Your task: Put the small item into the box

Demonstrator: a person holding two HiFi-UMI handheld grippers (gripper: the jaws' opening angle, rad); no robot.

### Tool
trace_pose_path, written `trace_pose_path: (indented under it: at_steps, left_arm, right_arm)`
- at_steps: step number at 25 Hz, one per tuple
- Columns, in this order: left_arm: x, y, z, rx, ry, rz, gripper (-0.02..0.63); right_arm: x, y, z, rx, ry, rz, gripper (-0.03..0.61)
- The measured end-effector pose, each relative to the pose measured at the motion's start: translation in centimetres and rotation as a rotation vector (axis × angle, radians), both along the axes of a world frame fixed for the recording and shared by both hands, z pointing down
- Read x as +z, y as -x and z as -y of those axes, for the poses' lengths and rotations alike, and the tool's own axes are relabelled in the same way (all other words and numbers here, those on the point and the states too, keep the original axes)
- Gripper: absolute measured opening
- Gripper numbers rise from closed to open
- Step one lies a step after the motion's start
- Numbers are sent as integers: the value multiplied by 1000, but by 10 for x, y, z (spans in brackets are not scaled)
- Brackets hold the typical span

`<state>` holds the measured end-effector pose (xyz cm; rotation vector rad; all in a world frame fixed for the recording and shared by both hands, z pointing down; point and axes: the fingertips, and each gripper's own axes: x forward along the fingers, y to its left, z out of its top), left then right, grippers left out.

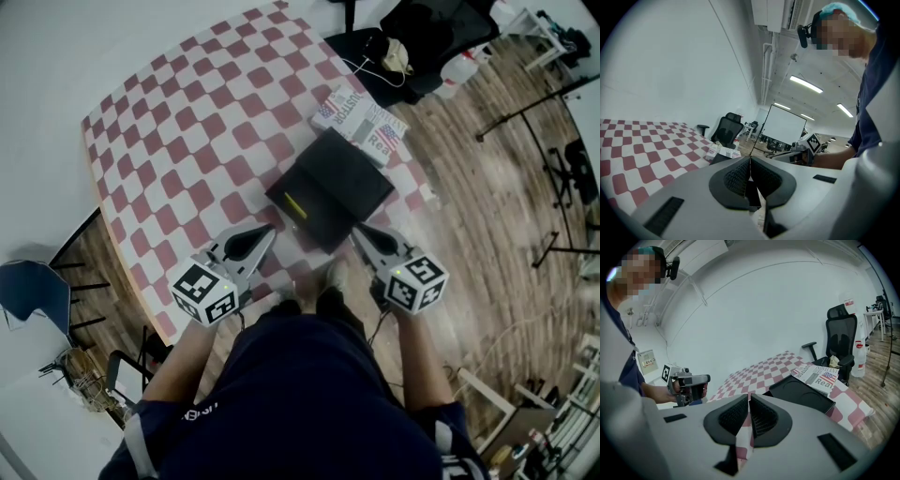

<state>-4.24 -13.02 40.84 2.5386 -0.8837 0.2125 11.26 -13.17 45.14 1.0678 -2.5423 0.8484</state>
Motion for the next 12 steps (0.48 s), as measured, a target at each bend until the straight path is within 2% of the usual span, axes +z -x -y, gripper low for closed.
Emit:
trace_pose_path:
  at_steps: [12]
  left_arm:
    - [2,4,-8,-12,2,-9,32]
  right_arm:
    - [6,1,-10,6,25,0,21]
